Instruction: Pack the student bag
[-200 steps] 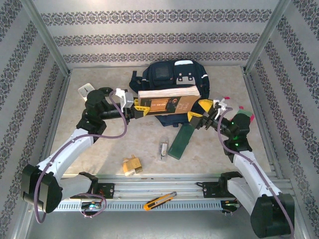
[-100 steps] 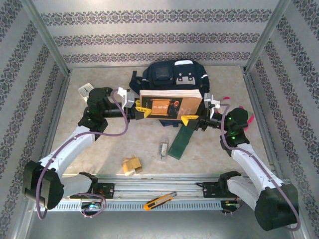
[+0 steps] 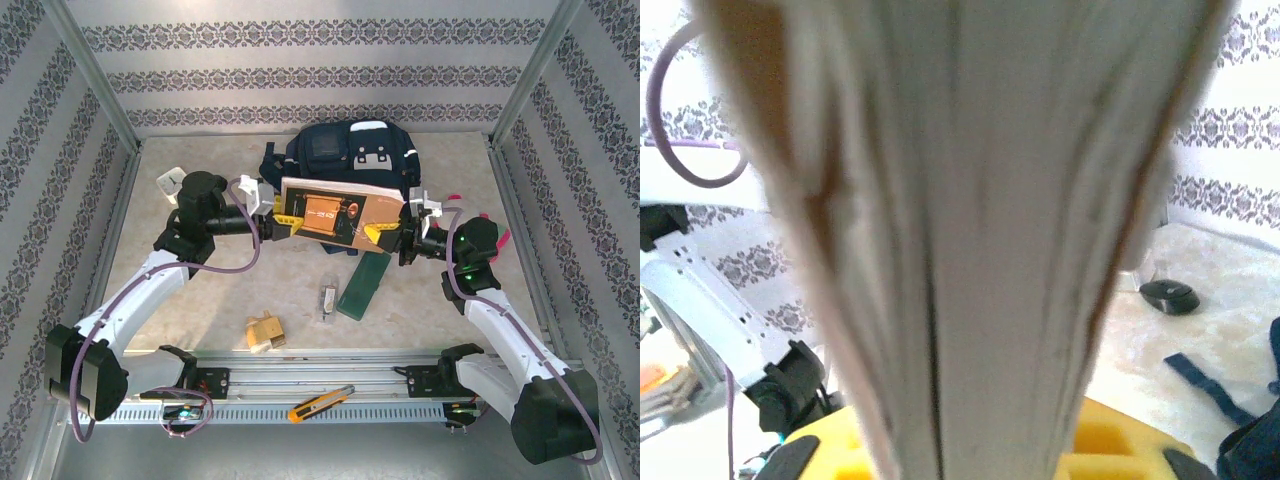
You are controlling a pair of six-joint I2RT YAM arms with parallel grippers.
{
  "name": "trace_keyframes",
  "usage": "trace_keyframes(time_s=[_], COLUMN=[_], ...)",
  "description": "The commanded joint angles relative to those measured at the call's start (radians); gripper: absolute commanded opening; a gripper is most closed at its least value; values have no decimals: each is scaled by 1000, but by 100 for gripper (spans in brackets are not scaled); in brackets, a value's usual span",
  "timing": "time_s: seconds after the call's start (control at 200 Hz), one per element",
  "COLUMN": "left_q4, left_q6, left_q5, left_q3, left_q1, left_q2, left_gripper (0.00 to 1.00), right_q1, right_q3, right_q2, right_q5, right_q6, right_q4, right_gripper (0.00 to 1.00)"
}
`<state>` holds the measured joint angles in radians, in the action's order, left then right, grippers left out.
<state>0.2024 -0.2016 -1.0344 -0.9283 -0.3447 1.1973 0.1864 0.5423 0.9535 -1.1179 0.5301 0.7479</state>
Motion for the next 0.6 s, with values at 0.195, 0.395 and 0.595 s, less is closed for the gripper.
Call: trace_keyframes(time_s=[0.195, 0.395, 0.595], left_q4=[-93, -137, -81], left_q6=[-195, -535, -633], left_q5=[483, 559, 564], left_q3=[-28, -112, -287], left_q1=[2, -116, -192], left_q2=[82, 278, 556], left_gripper=[80, 89, 94], right_q1=[-189, -315, -352], right_q3=[-33, -75, -93], right_q2=[-39, -74, -205], right_q5=[387, 519, 619], right_q6=[294, 446, 425], right_q4=[-307, -455, -613], right_gripper=[0, 0, 0])
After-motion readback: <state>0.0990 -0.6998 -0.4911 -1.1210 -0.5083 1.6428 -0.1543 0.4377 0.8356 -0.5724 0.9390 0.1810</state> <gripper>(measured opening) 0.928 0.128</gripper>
